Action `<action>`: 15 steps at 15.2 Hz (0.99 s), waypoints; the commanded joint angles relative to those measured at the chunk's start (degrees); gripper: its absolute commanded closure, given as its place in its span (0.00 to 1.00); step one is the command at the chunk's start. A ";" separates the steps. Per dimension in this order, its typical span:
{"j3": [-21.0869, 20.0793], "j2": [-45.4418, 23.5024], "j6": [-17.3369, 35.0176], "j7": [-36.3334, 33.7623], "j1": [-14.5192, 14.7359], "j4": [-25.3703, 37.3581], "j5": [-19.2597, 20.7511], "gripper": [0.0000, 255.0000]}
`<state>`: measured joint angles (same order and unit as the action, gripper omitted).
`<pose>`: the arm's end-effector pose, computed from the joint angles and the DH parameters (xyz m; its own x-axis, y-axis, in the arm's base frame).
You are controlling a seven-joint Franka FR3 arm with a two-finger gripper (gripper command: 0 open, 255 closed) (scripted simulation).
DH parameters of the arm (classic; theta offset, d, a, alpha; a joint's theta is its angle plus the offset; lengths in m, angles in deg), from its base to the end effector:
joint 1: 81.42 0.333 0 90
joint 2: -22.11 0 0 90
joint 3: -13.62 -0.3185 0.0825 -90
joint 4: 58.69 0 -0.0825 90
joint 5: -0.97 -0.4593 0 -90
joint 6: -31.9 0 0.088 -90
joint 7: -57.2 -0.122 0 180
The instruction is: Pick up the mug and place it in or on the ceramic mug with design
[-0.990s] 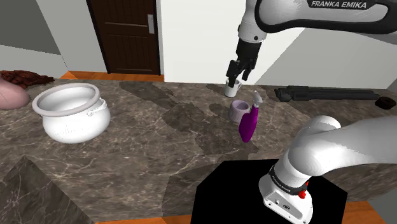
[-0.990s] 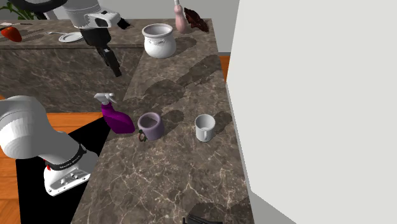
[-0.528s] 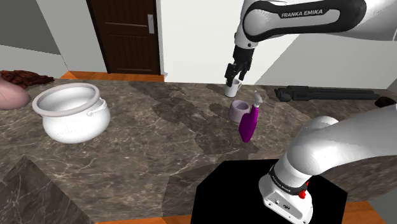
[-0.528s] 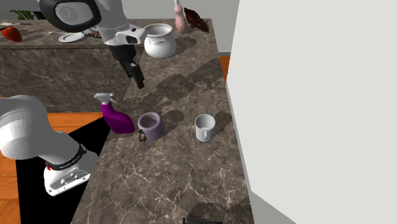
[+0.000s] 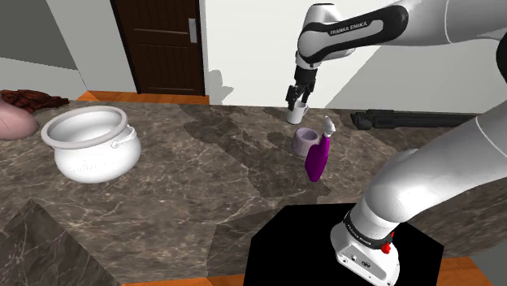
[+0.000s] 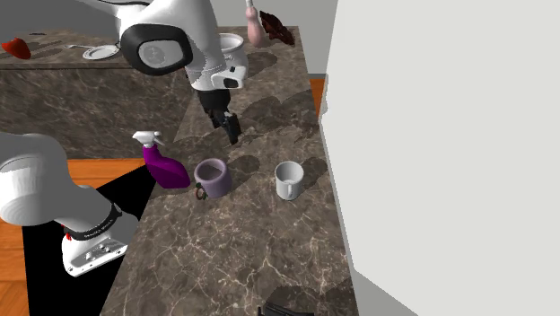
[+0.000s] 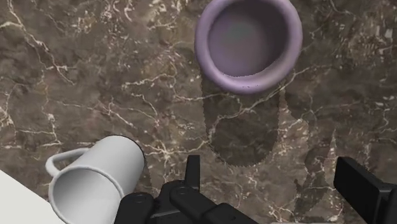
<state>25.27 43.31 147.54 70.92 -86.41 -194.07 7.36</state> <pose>0.4831 -0.1526 0.4232 0.9999 0.0093 0.0123 0.0089 -0.9994 0.0322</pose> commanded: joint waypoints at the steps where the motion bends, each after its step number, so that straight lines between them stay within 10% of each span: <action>1: 1.48 -3.66 1.99 2.07 -0.43 1.85 0.10 0.00; 15: 7.33 -28.99 11.86 15.40 -3.81 17.38 -5.87 0.00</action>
<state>32.57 15.01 158.71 86.01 -90.10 -176.70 1.74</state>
